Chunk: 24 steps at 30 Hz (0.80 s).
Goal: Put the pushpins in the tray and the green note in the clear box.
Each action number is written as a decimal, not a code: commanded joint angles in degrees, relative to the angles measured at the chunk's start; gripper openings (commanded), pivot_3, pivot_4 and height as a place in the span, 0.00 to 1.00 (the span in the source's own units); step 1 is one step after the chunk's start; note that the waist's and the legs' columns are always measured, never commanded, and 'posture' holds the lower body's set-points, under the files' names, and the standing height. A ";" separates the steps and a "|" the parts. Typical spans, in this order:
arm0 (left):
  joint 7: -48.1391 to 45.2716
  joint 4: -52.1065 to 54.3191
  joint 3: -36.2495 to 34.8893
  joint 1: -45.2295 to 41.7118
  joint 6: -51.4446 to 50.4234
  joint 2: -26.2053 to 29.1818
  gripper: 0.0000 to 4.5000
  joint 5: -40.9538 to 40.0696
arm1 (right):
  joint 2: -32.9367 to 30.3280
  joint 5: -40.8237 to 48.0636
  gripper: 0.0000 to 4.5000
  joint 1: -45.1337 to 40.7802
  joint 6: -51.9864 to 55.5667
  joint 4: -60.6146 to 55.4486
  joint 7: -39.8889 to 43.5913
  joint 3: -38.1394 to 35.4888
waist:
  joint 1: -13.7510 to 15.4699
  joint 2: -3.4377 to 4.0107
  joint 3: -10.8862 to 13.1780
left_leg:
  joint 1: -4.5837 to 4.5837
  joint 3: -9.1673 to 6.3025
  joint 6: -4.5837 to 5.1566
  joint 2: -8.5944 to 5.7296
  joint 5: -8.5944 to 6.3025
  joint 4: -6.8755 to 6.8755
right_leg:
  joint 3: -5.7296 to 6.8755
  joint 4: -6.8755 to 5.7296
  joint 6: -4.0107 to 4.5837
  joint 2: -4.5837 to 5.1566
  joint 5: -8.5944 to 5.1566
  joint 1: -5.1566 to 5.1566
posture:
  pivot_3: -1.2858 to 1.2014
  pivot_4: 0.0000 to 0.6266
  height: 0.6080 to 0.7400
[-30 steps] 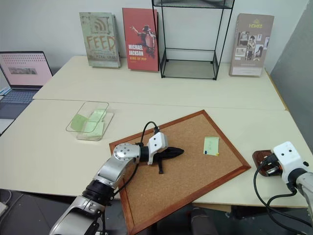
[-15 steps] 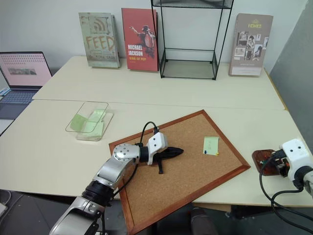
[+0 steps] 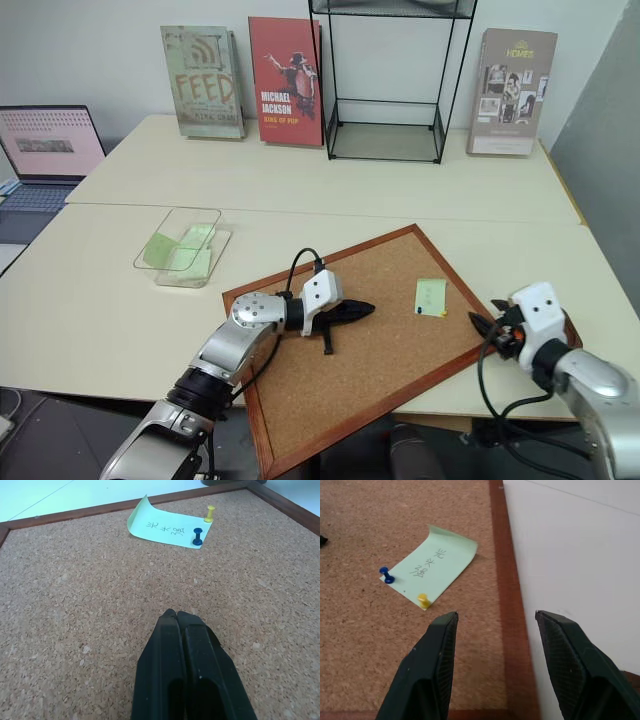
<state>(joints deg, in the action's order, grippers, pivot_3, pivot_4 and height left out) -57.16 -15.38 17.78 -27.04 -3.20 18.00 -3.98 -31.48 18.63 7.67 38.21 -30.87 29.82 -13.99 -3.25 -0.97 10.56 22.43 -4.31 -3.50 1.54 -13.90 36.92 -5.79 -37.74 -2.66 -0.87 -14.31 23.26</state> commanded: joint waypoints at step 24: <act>-0.46 -1.43 1.01 0.20 0.02 0.90 0.00 1.28 | 1.96 -1.80 0.58 -2.89 -4.44 4.36 -1.17 7.62 | -0.02 -0.01 0.01 | 0.01 -0.01 0.00 0.01 0.00 -0.02 | 0.01 0.00 0.00 0.00 0.00 0.01 | 0.52 0.24 1.00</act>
<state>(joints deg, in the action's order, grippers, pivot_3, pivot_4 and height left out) -57.58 -15.63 17.90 -27.31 -3.06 18.26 -3.98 -29.32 16.89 5.61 34.62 -26.50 28.69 -6.07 -3.27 -0.98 10.57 22.44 -4.32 -3.50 1.54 -13.90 36.90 -5.78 -37.74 -2.65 -0.87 -14.31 23.27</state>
